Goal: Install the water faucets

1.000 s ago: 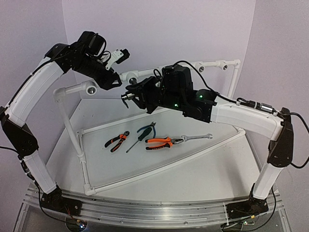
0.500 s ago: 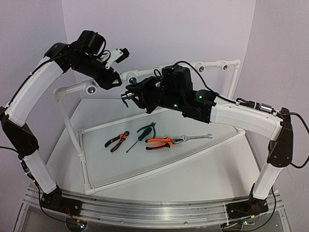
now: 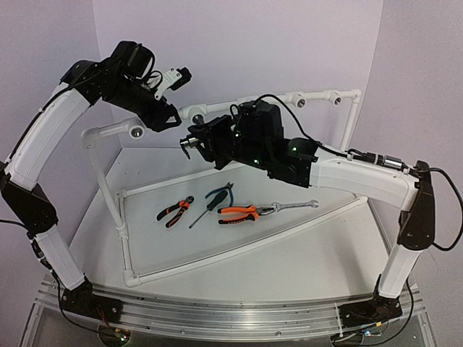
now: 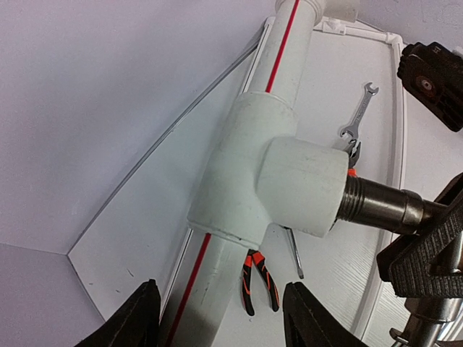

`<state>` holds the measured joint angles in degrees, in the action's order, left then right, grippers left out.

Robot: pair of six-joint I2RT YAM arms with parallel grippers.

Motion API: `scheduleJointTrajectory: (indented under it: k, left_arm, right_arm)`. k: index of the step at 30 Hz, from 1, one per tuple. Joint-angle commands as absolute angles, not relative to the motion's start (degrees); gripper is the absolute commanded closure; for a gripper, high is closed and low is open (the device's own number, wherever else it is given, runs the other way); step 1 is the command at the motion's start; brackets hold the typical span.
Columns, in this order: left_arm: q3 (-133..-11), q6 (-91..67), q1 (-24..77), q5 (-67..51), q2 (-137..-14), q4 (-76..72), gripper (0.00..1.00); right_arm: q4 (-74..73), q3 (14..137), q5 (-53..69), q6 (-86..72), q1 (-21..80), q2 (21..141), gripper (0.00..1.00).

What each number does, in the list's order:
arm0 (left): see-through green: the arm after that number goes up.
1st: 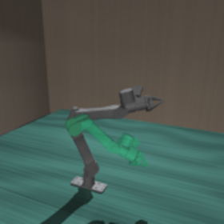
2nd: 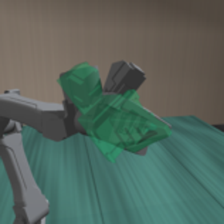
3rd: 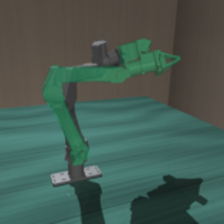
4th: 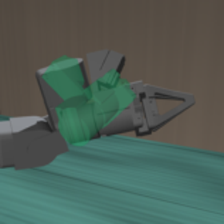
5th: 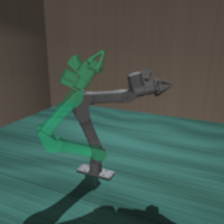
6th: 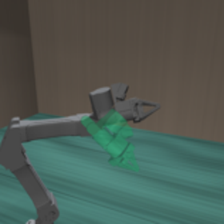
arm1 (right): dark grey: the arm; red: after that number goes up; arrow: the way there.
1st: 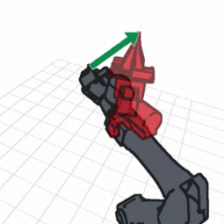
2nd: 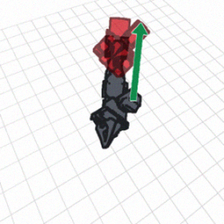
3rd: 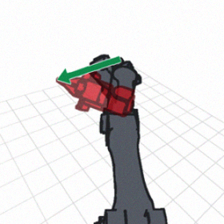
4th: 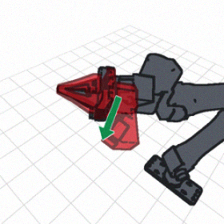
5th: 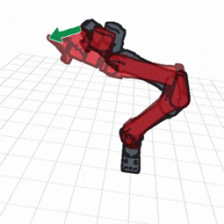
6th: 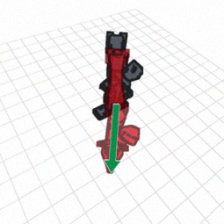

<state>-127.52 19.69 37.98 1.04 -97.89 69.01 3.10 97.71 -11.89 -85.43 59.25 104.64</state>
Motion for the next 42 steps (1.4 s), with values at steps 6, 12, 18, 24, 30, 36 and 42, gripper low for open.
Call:
scheduleJointTrajectory:
  k: [6,12,18,24,30,36,42]
  left_arm:
    - [-125.04,22.31,38.6,2.66,-90.47,66.72,0.33]
    - [-103.8,31.33,38.59,1.74,-76.77,48.67,0.28]
    - [-71.81,54.24,38.58,-13.94,-55.96,19.16,0.22]
    - [-49.09,68.67,38.57,-26.13,-50.24,-13.72,0.17]
    - [-44.68,72.4,38.58,-25.76,-60.05,-35.63,0.22]
    - [-45.99,73.3,38.61,-23.47,-63.54,-36.71,0.39]
    - [-46.18,74.25,38.58,-22.11,-64.07,-34.86,0.53]
  right_arm:
    - [5.89,98.71,-27.84,-89.7,55.14,105.93,1.0]
    - [5.97,99.08,-27.73,-89.74,55.15,106.59,1.0]
    - [6.34,100.05,-26.88,-90.42,55.11,107.91,1.0]
    - [6.59,100.34,-26.83,-90.8,55.13,108.47,1.0]
    - [6.62,100.91,-26.6,-90.93,55.17,108.81,1.0]
    - [6.74,100.81,-26.64,-90.88,55.11,108.81,1.0]
    - [6.86,100.71,-26.5,-90.97,55.12,108.84,1.0]
